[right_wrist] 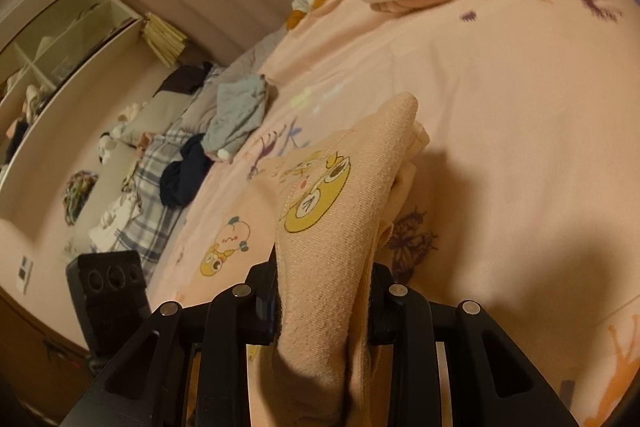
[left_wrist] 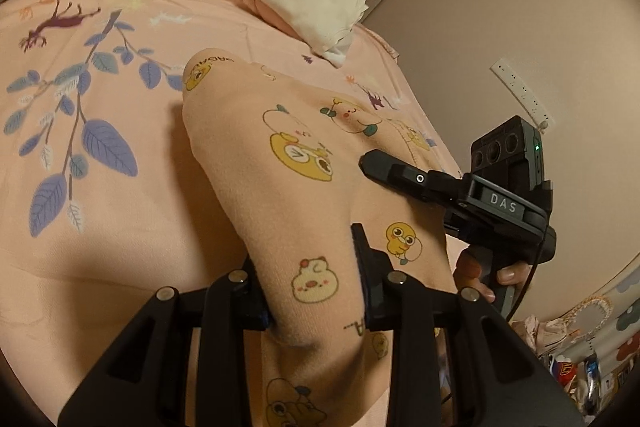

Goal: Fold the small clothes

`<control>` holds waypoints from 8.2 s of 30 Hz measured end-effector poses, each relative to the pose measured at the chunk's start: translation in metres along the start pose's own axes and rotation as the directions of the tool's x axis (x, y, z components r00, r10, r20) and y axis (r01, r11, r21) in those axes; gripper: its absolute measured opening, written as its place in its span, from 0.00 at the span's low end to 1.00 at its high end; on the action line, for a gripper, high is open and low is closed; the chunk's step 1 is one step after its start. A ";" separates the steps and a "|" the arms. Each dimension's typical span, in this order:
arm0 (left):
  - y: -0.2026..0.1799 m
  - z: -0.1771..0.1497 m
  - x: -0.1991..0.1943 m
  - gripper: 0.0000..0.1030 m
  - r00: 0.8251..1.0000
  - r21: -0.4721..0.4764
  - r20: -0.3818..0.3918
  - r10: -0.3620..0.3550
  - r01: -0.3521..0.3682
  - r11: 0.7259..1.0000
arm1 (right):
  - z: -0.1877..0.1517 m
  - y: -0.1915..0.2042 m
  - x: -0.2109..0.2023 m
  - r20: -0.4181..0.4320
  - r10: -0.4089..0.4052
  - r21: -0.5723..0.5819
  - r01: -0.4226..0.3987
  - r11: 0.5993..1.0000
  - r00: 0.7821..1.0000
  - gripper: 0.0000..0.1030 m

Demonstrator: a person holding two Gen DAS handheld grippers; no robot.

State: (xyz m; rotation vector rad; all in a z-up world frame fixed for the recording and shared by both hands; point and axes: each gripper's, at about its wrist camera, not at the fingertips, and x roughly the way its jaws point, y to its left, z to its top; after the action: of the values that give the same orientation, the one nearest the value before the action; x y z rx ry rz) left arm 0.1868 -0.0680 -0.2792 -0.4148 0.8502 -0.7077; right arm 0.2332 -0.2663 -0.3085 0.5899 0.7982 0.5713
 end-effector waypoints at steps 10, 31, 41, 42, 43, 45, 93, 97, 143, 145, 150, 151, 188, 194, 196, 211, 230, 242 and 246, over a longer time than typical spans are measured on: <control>-0.007 0.000 -0.009 0.30 0.999 0.038 0.032 0.008 -0.009 0.999 | 0.002 0.013 -0.002 0.019 0.010 -0.020 -0.010 1.000 1.000 0.31; -0.034 0.029 -0.121 0.29 0.988 0.059 0.153 -0.003 -0.006 0.998 | 0.029 0.118 -0.023 0.047 0.068 -0.163 -0.060 0.985 0.997 0.31; -0.065 0.037 -0.187 0.30 0.976 0.073 0.220 0.003 -0.020 0.997 | 0.035 0.172 -0.050 0.071 0.101 -0.216 -0.083 0.973 0.992 0.31; -0.069 0.036 -0.193 0.30 0.973 0.086 0.232 0.013 -0.033 0.996 | 0.034 0.177 -0.052 0.076 0.103 -0.226 -0.083 0.971 0.992 0.31; -0.072 0.035 -0.198 0.30 0.970 0.094 0.241 0.019 -0.043 0.995 | 0.034 0.182 -0.053 0.081 0.105 -0.237 -0.083 0.968 0.991 0.31; -0.077 0.034 -0.209 0.30 0.967 0.105 0.254 0.025 -0.054 0.993 | 0.034 0.192 -0.056 0.088 0.109 -0.257 -0.083 0.963 0.990 0.31; 0.123 -0.024 -0.100 0.30 0.941 -0.100 0.017 0.337 -0.334 0.937 | -0.020 0.120 0.133 -0.212 -0.105 -0.224 0.056 0.973 0.972 0.31; 0.138 -0.039 -0.095 0.32 0.944 -0.134 -0.031 0.328 -0.329 0.935 | -0.037 0.104 0.142 -0.240 -0.120 -0.190 0.075 0.979 0.963 0.31; 0.164 -0.004 -0.109 0.43 0.856 -0.369 -0.031 0.515 -0.489 0.790 | 0.012 0.099 0.155 -0.150 -0.358 -0.247 0.316 0.916 0.921 0.09; 0.153 -0.011 -0.124 0.41 0.880 -0.378 -0.026 0.474 -0.447 0.811 | 0.006 0.105 0.129 -0.127 -0.313 -0.233 0.278 0.932 0.941 0.09; 0.097 -0.040 -0.157 0.41 0.849 -0.258 0.049 0.525 -0.497 0.828 | -0.038 0.134 0.070 -0.115 -0.195 -0.295 0.154 0.943 0.974 0.09; 0.090 -0.046 -0.160 0.41 0.871 -0.263 0.060 0.488 -0.457 0.849 | -0.054 0.138 0.067 -0.150 -0.196 -0.312 0.142 0.939 0.969 0.09; 0.078 -0.090 -0.117 0.42 0.875 -0.102 -0.155 0.459 -0.476 0.874 | -0.074 0.109 0.084 -0.148 -0.321 -0.188 0.292 0.938 0.935 0.09; 0.055 -0.079 -0.143 0.44 0.848 -0.083 0.004 0.530 -0.528 0.845 | -0.066 0.143 0.061 -0.096 -0.335 -0.264 0.301 0.916 0.937 0.09; 0.041 -0.069 -0.158 0.58 0.838 -0.092 0.079 0.540 -0.534 0.841 | -0.060 0.160 0.045 -0.055 -0.362 -0.302 0.330 0.894 0.930 0.20; -0.058 -0.035 -0.242 0.99 0.773 -0.037 0.364 0.519 -0.545 0.838 | -0.046 0.227 -0.048 0.130 -0.334 -0.325 0.359 0.875 0.933 0.85; -0.100 -0.046 -0.271 1.00 0.757 -0.030 0.393 0.522 -0.556 0.830 | -0.060 0.247 -0.077 0.165 -0.350 -0.319 0.386 0.866 0.922 0.98; -0.104 -0.044 -0.270 1.00 0.720 -0.040 0.420 0.552 -0.593 0.804 | -0.059 0.245 -0.077 0.171 -0.365 -0.301 0.401 0.865 0.915 0.99; -0.101 -0.044 -0.268 1.00 0.717 -0.042 0.411 0.563 -0.602 0.797 | -0.059 0.244 -0.074 0.170 -0.377 -0.300 0.412 0.860 0.911 0.99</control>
State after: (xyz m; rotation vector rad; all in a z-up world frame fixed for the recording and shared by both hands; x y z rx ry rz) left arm -0.0108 0.0489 -0.1027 -0.1700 0.4969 -0.0524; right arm 0.0853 -0.1295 -0.1408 0.1334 0.6785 0.2796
